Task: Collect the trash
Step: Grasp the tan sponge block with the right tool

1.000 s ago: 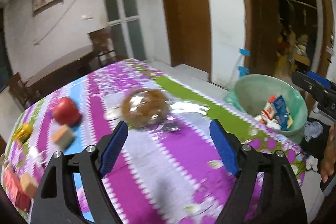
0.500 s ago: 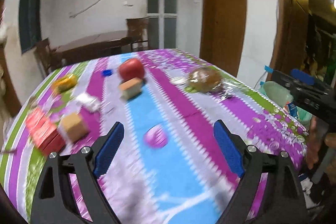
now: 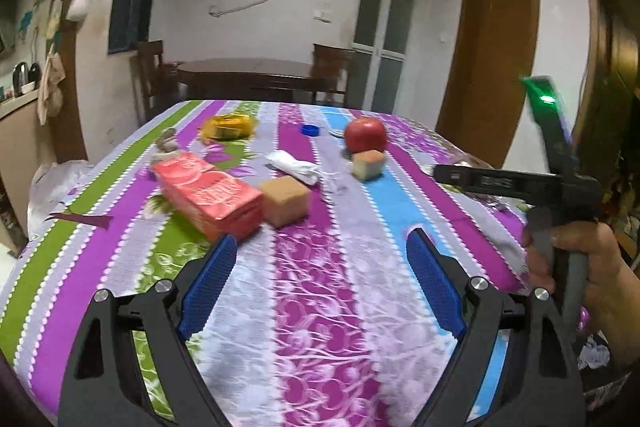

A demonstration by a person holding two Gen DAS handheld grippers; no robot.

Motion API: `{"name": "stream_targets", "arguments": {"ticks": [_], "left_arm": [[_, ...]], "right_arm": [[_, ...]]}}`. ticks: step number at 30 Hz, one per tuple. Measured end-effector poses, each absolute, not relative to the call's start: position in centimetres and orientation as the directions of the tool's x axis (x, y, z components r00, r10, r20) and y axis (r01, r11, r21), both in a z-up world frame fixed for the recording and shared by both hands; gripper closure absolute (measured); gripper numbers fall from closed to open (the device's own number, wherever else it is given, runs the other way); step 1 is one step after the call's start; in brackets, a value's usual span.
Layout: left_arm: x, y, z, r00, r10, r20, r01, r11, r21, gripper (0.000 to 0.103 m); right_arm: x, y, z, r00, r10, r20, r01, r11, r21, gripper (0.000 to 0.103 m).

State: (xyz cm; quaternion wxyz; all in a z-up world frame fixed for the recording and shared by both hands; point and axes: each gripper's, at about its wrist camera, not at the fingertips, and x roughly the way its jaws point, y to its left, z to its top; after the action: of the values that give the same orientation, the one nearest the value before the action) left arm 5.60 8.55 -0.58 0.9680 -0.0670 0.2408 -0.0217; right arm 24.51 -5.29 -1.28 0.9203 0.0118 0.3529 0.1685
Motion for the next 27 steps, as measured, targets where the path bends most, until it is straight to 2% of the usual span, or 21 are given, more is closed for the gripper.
{"name": "stream_targets", "arguments": {"ticks": [4,15,16,17,21,27], "left_arm": [[5.5,10.3,-0.2,0.886,-0.074,-0.458,-0.008,0.985,-0.174,0.020],[6.3,15.4,1.7,0.860,-0.009,-0.510,-0.126,0.965,-0.229,0.019],[7.2,15.5,2.4,0.854,-0.006,-0.521,-0.133,0.964,-0.229,0.019],[7.9,15.7,2.8,0.851,-0.009,-0.525,-0.133,0.964,-0.232,0.019],[12.3,15.4,4.6,0.824,-0.040,-0.566,-0.117,0.964,-0.238,0.016],[19.8,14.6,4.7,0.747,-0.154,-0.647,-0.096,0.938,-0.334,0.014]], "right_arm": [[29.0,-1.4,-2.5,0.650,0.304,-0.696,-0.310,0.943,0.122,0.016],[36.2,2.9,-5.6,0.550,0.250,-0.797,-0.328,0.942,0.069,0.047],[36.1,2.8,-5.6,0.558,0.239,-0.795,-0.323,0.945,0.057,0.050],[36.1,2.6,-5.6,0.574,0.224,-0.788,-0.311,0.949,0.043,0.062],[35.4,1.3,-5.6,0.574,0.267,-0.774,-0.314,0.945,0.093,0.071],[30.7,-3.0,-4.8,0.607,0.329,-0.723,-0.288,0.939,0.186,0.074]]}}
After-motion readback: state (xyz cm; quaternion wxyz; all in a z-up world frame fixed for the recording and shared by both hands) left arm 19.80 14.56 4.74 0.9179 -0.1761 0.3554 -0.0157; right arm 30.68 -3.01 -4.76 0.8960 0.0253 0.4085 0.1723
